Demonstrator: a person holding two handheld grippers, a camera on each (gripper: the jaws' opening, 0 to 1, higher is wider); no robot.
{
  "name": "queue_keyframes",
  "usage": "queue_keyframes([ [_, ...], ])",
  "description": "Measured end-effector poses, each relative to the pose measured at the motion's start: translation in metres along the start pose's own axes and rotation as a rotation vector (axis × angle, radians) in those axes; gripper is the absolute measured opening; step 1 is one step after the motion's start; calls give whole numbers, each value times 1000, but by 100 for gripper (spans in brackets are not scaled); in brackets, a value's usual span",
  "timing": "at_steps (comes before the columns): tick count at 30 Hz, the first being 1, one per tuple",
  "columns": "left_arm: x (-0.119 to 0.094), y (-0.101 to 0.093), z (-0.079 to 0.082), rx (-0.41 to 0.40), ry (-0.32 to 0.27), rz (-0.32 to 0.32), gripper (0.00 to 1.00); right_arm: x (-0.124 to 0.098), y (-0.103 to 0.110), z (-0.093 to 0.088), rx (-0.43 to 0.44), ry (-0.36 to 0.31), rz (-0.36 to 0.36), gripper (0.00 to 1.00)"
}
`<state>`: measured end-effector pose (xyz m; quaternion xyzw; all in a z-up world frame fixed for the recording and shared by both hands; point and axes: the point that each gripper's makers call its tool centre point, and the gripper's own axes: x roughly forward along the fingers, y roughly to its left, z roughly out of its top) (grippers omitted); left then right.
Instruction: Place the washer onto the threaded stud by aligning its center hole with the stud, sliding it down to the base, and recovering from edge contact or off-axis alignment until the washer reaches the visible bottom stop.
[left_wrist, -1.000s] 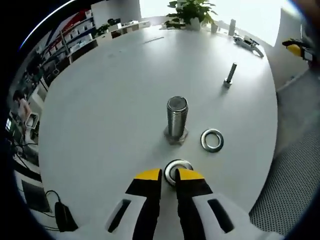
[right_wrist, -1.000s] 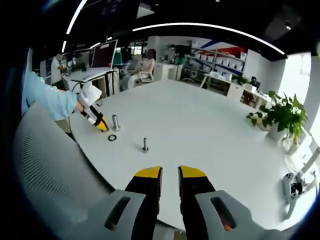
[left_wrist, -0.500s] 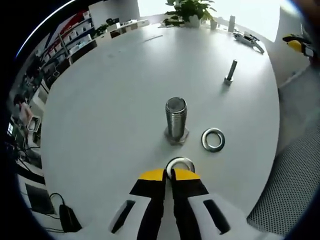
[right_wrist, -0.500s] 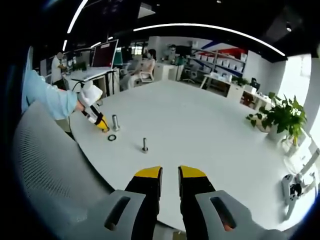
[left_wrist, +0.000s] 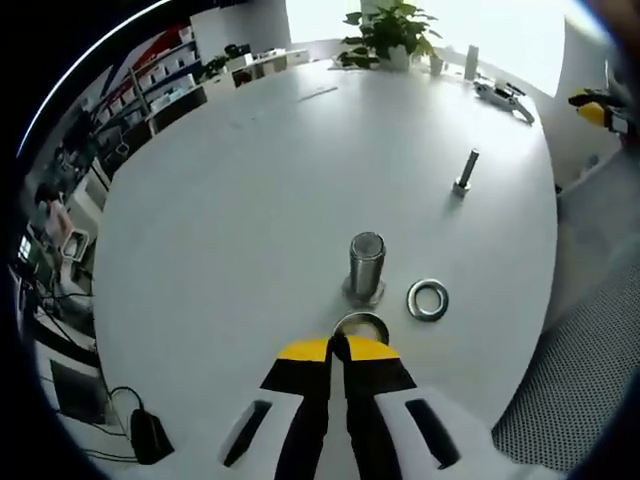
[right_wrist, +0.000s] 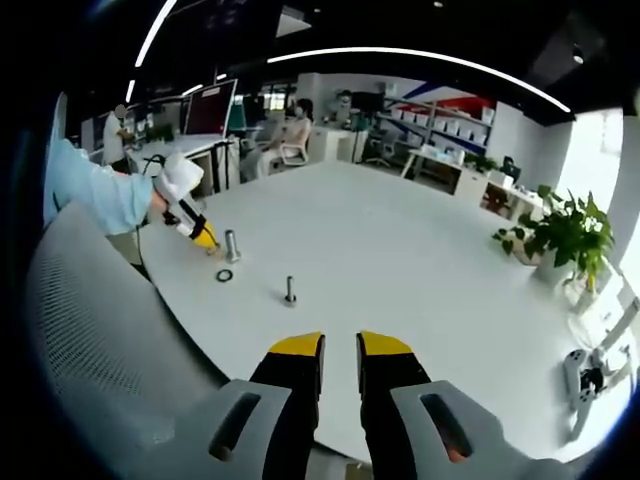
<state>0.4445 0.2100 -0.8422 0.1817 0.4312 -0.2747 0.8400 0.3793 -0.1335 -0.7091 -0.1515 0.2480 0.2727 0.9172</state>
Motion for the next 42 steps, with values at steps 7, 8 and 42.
queue_keyframes([
  [7,-8,-4,11,12,-19,-9,2,0,0,0,0,-1,0,15],
  [8,-9,-5,12,12,-18,-13,2,0,0,0,-1,-1,0,15],
  [42,-10,-5,56,25,20,-25,2,0,-1,0,-5,4,-4,15],
])
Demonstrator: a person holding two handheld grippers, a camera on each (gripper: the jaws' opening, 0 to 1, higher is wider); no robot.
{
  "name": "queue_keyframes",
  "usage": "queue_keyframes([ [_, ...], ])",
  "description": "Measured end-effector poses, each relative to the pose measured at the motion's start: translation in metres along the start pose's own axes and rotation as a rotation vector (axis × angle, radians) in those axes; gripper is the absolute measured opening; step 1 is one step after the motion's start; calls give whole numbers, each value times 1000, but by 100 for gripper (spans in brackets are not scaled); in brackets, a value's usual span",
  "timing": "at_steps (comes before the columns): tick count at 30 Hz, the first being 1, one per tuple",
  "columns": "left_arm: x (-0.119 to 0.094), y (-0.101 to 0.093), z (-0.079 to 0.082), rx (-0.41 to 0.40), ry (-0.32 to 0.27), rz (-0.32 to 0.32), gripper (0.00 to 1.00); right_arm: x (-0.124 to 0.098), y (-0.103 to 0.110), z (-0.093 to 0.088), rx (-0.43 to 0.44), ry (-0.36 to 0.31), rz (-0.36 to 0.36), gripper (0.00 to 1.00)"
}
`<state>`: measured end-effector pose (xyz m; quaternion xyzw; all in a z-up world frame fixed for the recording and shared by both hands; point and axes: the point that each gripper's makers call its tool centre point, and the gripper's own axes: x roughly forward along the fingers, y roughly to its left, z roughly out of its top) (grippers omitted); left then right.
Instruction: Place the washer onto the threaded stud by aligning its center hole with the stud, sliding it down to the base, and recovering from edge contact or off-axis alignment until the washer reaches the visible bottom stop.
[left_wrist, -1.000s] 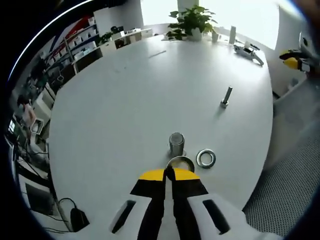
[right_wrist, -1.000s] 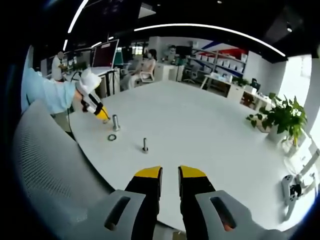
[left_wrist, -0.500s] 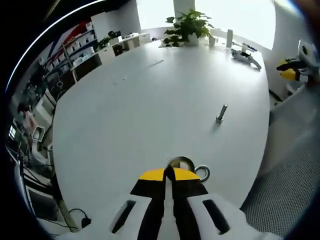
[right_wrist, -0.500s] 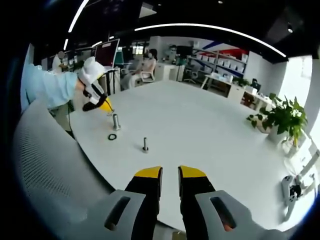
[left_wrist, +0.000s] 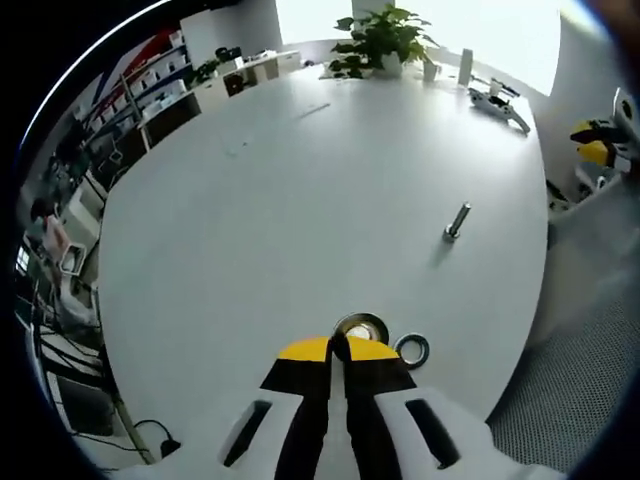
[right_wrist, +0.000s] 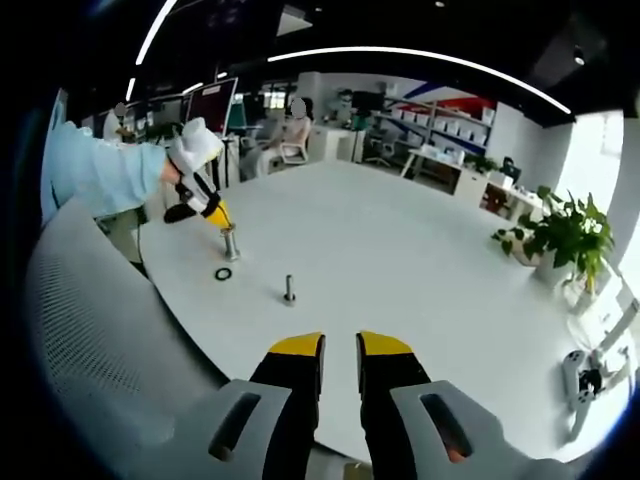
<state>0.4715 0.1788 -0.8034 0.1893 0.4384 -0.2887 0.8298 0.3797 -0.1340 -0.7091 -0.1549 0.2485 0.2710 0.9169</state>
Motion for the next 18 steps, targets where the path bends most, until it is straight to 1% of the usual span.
queue_keyframes([
  [6,2,3,2,-1,-2,3,2,0,0,-1,-1,3,-1,15],
  [13,3,2,2,-4,-6,-5,2,0,0,-1,-1,5,-2,15],
  [15,4,2,4,20,-14,6,2,0,0,-1,-1,4,-3,15],
  [18,4,2,4,20,-17,1,3,-1,-3,1,0,-6,-15,15],
])
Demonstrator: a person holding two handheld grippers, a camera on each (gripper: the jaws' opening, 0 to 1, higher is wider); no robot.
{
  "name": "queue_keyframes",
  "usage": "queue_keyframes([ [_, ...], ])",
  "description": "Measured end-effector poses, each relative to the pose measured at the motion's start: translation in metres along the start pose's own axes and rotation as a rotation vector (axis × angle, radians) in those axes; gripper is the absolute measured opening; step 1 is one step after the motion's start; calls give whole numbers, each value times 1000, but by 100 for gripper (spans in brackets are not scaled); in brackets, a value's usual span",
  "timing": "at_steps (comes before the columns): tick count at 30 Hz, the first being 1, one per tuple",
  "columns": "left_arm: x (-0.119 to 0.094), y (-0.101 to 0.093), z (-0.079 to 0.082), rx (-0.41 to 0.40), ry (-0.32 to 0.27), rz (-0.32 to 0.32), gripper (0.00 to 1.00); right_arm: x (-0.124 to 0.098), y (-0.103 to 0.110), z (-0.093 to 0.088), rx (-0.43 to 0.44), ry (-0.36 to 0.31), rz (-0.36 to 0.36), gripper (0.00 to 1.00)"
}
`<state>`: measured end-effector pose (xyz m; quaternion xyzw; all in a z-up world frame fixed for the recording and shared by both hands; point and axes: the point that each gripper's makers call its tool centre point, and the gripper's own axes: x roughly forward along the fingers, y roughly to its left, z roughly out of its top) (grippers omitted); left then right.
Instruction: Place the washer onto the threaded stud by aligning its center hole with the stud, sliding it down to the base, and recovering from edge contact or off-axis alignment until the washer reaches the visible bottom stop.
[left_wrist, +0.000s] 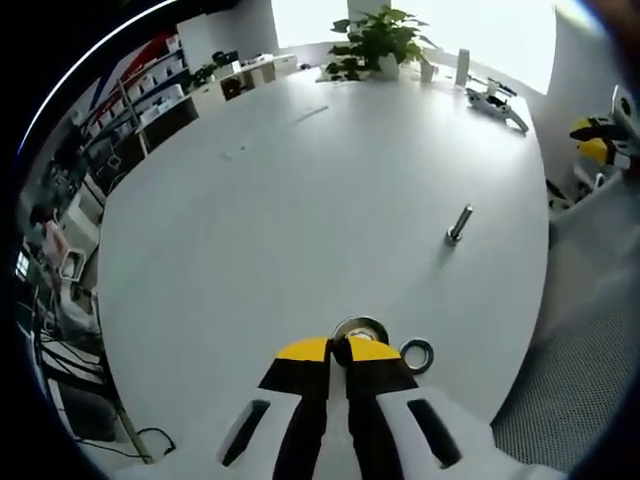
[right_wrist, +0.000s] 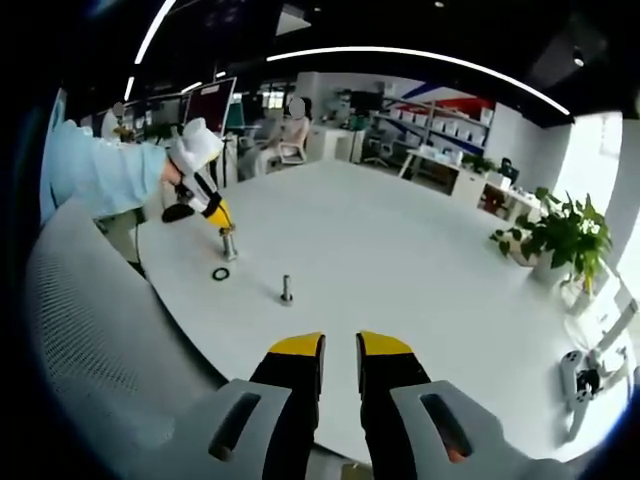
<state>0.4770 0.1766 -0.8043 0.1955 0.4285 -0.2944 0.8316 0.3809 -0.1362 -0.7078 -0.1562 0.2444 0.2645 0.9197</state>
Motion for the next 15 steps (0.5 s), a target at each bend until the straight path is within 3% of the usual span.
queue_keyframes([
  [15,-2,2,1,25,-17,9,4,1,1,-2,-4,10,5,15],
])
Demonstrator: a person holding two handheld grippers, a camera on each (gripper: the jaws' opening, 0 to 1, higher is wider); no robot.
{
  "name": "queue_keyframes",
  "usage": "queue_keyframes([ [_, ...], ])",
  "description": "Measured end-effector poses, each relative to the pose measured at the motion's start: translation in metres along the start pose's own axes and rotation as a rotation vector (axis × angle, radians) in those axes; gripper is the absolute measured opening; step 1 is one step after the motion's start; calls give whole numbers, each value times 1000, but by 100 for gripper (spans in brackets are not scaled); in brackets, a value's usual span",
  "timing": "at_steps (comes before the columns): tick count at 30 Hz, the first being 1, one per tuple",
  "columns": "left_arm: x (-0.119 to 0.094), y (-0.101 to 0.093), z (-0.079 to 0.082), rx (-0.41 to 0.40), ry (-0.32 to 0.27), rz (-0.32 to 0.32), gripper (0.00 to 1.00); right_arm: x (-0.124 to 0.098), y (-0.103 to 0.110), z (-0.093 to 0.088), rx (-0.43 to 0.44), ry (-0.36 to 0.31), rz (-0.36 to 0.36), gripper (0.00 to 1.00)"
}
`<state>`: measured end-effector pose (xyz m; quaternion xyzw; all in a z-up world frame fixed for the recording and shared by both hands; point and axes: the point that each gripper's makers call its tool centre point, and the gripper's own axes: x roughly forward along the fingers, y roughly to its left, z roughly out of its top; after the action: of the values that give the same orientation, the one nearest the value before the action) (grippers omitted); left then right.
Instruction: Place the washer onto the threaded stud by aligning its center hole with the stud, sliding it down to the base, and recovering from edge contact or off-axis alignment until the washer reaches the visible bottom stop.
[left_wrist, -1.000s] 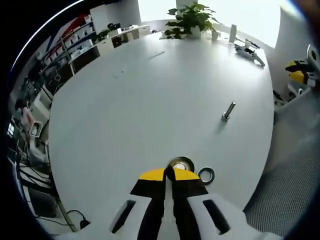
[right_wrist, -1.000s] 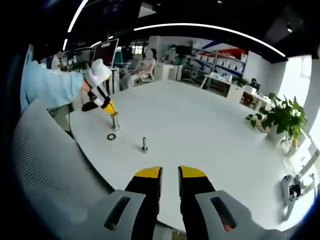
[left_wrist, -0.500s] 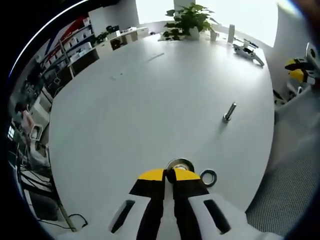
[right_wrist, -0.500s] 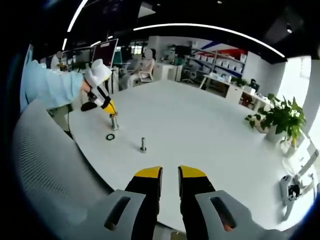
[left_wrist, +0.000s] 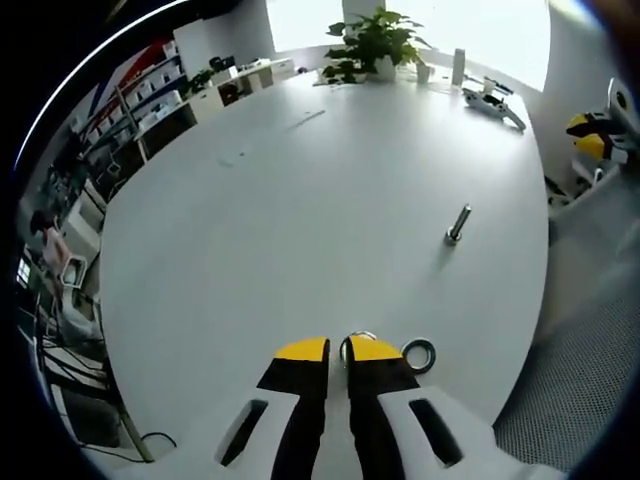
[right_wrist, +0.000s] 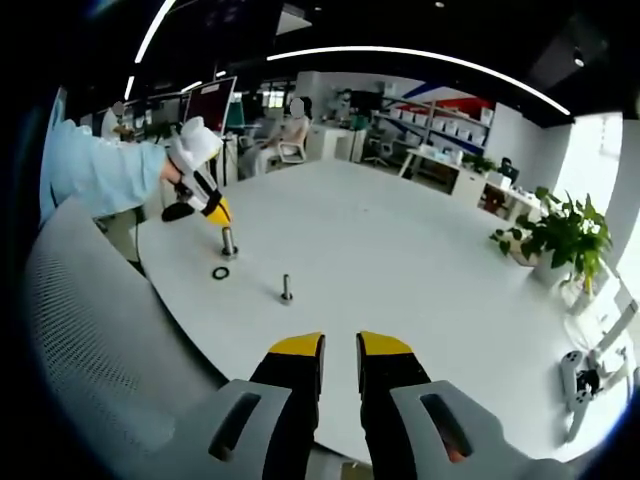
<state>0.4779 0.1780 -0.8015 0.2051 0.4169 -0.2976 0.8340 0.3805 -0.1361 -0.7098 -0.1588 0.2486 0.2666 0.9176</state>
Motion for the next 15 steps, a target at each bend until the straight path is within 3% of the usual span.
queue_keyframes([
  [15,-14,-5,4,-8,-31,-4,6,0,0,0,-1,-1,0,15],
])
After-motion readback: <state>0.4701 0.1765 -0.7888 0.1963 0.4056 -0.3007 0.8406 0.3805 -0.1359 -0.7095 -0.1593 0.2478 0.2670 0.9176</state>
